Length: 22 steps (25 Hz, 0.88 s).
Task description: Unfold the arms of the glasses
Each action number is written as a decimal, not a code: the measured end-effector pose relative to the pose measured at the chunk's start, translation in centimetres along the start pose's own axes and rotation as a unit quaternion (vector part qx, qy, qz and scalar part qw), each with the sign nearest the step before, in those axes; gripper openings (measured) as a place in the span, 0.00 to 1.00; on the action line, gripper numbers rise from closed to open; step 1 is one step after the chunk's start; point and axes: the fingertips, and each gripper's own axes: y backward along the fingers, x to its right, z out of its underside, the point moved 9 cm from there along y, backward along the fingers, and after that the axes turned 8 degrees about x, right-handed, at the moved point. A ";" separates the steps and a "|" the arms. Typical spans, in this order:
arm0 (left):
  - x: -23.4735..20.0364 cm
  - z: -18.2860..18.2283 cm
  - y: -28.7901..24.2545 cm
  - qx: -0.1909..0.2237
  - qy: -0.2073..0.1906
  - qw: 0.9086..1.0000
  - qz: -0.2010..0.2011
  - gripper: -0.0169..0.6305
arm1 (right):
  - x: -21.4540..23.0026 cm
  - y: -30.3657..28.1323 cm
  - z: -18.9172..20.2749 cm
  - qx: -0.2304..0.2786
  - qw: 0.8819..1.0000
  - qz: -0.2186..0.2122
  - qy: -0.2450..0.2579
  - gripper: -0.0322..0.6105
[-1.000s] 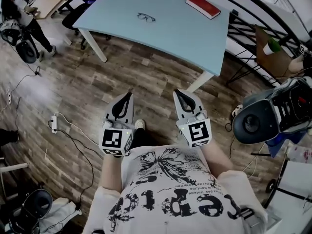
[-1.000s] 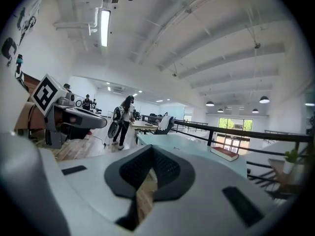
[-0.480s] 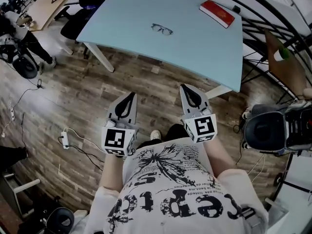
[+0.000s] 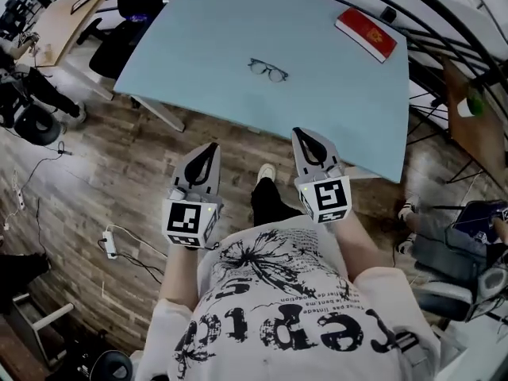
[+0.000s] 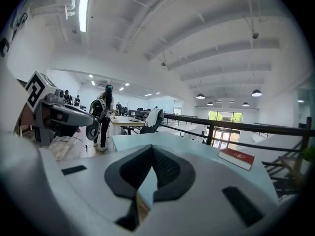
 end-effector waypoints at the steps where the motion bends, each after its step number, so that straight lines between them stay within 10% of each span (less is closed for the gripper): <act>1: -1.0 -0.1 -1.8 -0.003 0.001 1.000 0.002 0.05 | 1.0 -1.7 0.1 -0.002 1.000 0.001 0.001 0.06; 22: -12.3 0.9 -31.6 -0.055 -0.001 0.988 0.147 0.05 | 15.7 -21.4 5.3 -0.136 0.988 0.067 -0.035 0.06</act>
